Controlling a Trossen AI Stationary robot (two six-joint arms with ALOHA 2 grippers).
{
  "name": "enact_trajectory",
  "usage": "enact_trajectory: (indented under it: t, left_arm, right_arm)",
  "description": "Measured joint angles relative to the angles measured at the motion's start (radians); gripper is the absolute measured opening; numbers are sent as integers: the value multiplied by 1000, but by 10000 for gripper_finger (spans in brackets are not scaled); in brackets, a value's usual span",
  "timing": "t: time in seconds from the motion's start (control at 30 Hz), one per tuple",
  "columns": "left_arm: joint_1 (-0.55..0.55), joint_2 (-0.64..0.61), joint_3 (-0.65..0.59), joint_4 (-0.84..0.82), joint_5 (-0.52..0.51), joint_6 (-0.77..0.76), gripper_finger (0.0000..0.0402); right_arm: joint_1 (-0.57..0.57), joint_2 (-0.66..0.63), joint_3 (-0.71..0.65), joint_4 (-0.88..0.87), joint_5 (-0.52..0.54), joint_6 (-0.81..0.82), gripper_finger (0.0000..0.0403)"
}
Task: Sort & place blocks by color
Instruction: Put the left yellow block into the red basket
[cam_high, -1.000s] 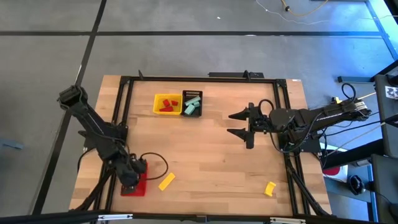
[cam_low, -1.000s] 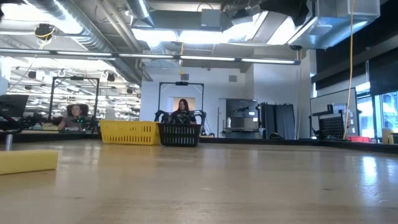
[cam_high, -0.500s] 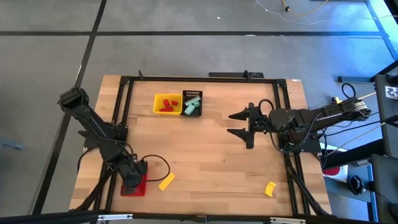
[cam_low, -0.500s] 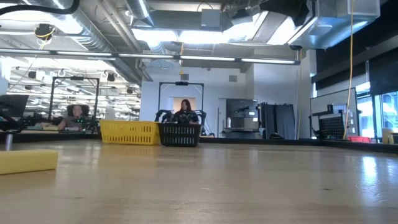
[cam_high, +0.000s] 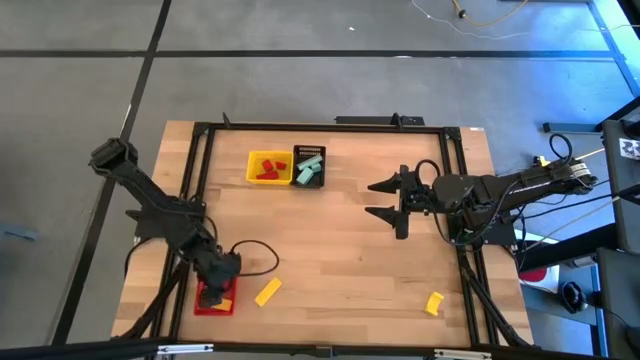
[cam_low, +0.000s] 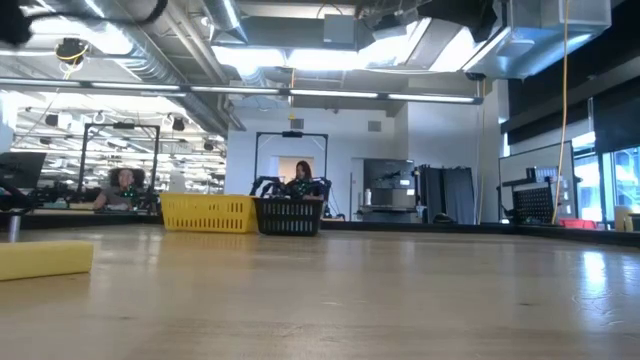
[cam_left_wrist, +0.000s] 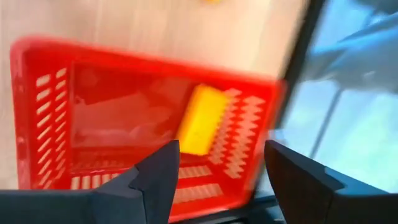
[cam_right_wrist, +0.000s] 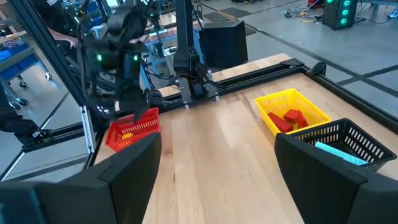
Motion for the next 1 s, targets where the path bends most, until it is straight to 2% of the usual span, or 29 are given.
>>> enact_trajectory:
  t: [0.13,0.27,0.43,0.53,0.73,0.87,1.0]
  left_arm:
    - [34,-60,68,-22,-43,-81,227]
    - [55,-36,190,-146,-103,-205,227]
    - [72,122,380,-350,-136,-369,224]
    - [71,242,490,-396,-150,-420,224]
    - [84,481,693,-484,-254,-505,224]
    - [103,604,773,-488,-273,-521,224]
    - [107,684,803,-463,-276,-519,224]
  right_arm:
    - [0,0,0,0,0,0,314]
    - [0,0,0,-10,0,0,314]
    - [0,0,0,-59,0,0,314]
    - [0,0,0,-98,0,-1,314]
    - [0,0,0,-159,0,0,314]
    - [0,0,0,-182,-1,-7,314]
    - [0,0,0,-184,-1,-35,314]
